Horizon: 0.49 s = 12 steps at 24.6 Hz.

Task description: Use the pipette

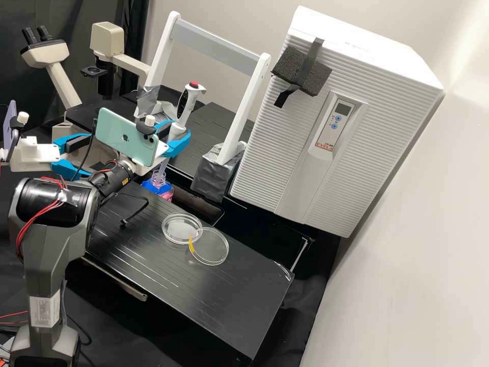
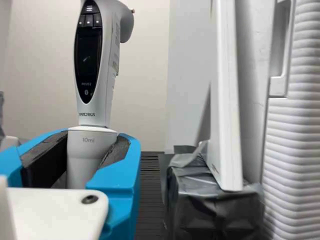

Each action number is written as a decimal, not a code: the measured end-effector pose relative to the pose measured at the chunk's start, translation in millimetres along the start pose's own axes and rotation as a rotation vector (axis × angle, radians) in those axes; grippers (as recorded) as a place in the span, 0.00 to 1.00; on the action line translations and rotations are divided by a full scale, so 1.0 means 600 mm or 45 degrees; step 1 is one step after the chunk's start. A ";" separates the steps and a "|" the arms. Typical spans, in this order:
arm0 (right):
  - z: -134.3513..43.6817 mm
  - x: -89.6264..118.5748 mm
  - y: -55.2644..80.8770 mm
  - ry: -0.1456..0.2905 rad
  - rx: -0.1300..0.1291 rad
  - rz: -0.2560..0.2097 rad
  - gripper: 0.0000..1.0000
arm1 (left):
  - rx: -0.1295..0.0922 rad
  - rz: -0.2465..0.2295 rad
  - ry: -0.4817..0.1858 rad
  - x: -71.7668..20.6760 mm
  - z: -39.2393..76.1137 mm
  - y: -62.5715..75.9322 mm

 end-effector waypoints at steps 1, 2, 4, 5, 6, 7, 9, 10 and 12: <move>0.001 0.000 -0.001 -0.007 -0.003 0.000 0.00 | 0.000 0.000 0.000 0.000 0.000 0.000; 0.003 0.000 -0.003 -0.011 -0.009 -0.002 0.00 | 0.000 0.000 0.000 0.000 0.000 0.000; 0.007 0.001 -0.008 -0.022 -0.018 -0.009 0.00 | 0.000 0.000 0.000 0.000 0.000 0.000; 0.009 0.001 -0.011 -0.029 -0.022 -0.014 0.00 | 0.000 0.000 0.000 0.000 0.000 0.000; 0.009 0.002 -0.012 -0.032 -0.021 -0.013 0.00 | 0.000 0.000 0.000 0.000 0.000 0.000; 0.010 0.002 -0.013 -0.034 -0.023 -0.016 0.00 | 0.000 0.000 0.000 0.000 0.000 0.000; 0.010 0.002 -0.013 -0.036 -0.021 -0.015 0.00 | 0.000 0.000 0.000 0.000 0.000 0.000; 0.010 0.002 -0.013 -0.036 -0.021 -0.015 0.00 | 0.000 0.000 0.000 0.000 0.000 0.000; 0.010 0.002 -0.013 -0.036 -0.021 -0.015 0.00 | 0.000 0.000 0.000 0.000 0.000 0.000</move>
